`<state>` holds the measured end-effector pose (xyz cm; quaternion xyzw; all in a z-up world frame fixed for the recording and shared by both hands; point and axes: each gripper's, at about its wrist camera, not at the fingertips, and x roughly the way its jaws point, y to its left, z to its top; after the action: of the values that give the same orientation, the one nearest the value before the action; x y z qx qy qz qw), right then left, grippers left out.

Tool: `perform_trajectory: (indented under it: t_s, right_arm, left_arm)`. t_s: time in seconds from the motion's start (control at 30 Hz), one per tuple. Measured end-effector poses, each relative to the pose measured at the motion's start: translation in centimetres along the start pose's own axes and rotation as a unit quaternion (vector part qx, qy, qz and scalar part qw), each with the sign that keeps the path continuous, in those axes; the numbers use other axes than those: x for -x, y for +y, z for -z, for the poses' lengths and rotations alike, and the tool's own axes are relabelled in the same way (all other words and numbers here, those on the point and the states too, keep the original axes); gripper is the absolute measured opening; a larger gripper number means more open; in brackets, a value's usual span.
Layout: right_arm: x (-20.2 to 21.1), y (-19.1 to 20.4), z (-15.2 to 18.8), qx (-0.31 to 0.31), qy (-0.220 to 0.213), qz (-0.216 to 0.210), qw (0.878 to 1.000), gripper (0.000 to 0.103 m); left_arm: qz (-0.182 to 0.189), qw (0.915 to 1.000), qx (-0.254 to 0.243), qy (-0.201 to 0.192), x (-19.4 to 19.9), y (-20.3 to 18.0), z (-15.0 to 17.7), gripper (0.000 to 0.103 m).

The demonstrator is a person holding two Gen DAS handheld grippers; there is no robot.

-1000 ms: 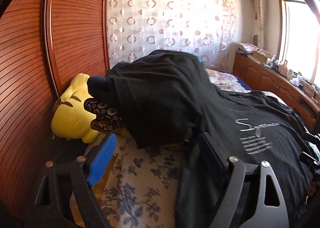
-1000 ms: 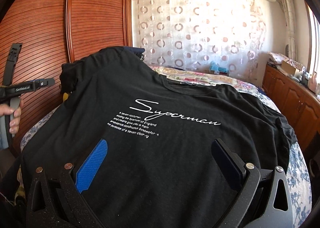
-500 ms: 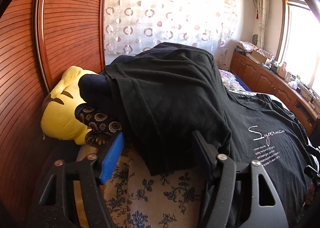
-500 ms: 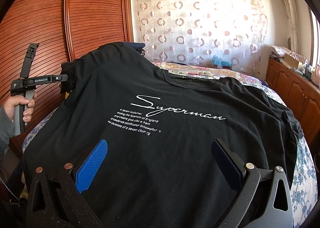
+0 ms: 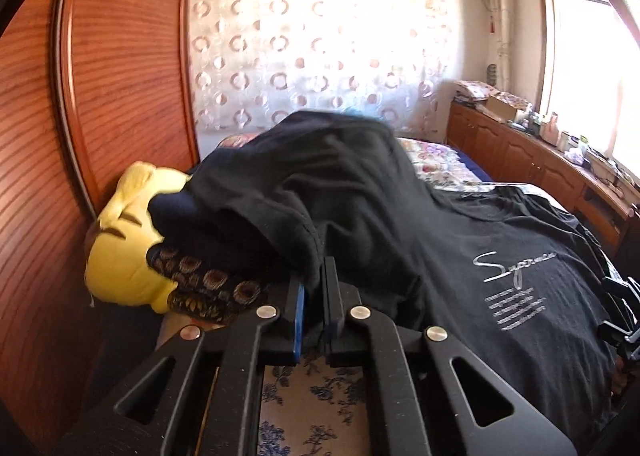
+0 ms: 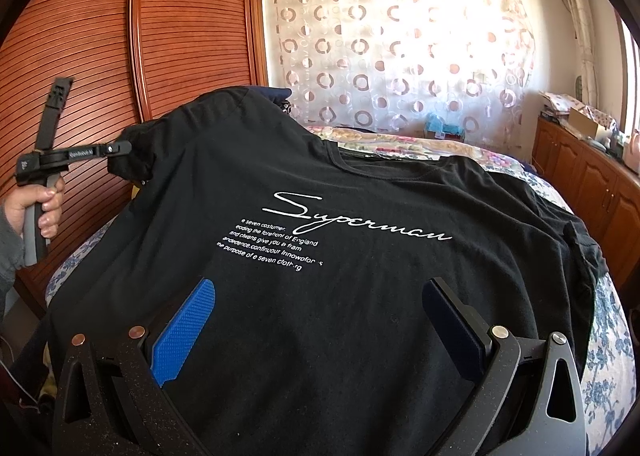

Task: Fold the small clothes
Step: 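Fold the gripped side over toward the shirt's center, open left tool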

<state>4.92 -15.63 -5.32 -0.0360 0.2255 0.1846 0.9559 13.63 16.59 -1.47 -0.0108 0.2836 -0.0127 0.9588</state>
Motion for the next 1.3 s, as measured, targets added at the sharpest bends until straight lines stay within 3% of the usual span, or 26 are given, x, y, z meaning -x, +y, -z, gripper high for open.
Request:
perform_trajectory:
  t_s: [0.23, 0.4, 0.47, 0.57, 0.67, 0.73, 1.13, 1.3]
  right_arm:
    - [0.0, -0.1, 0.0, -0.003, 0.0, 0.0, 1.0, 0.103]
    - [0.1, -0.1, 0.1, -0.005, 0.001, 0.0, 1.0, 0.103]
    - [0.1, -0.2, 0.1, -0.006, 0.001, -0.001, 1.0, 0.103]
    - [0.1, -0.3, 0.1, -0.01, 0.002, -0.003, 1.0, 0.103]
    - [0.1, -0.5, 0.1, -0.012, 0.002, -0.003, 1.0, 0.103]
    - [0.1, -0.5, 0.0, -0.012, 0.002, -0.003, 1.0, 0.103]
    - [-0.3, -0.5, -1.1, 0.004, 0.022, -0.018, 1.0, 0.103]
    - [-0.7, 0.0, -4.1, 0.009, 0.024, -0.07, 0.997, 0.101]
  left_arm:
    - [0.04, 0.9974, -0.058, -0.016, 0.8, -5.4, -2.7, 0.007]
    - [0.068, 0.992, -0.106, 0.004, 0.5, -10.2, -3.3, 0.007]
    - [0.074, 0.9903, -0.117, 0.013, 0.7, -11.2, -2.9, 0.015]
    - [0.083, 0.9899, -0.115, 0.008, 1.7, -11.0, -2.1, 0.042]
    - [0.073, 0.9905, -0.117, 0.001, 2.6, -10.6, -1.5, 0.06]
    - [0.072, 0.9916, -0.107, 0.0, 3.0, -9.6, -0.8, 0.079]
    - [0.04, 0.995, -0.073, 0.056, 1.0, -5.9, 5.8, 0.08]
    - [0.032, 0.9937, -0.072, 0.079, -0.7, -5.7, 7.5, 0.08]
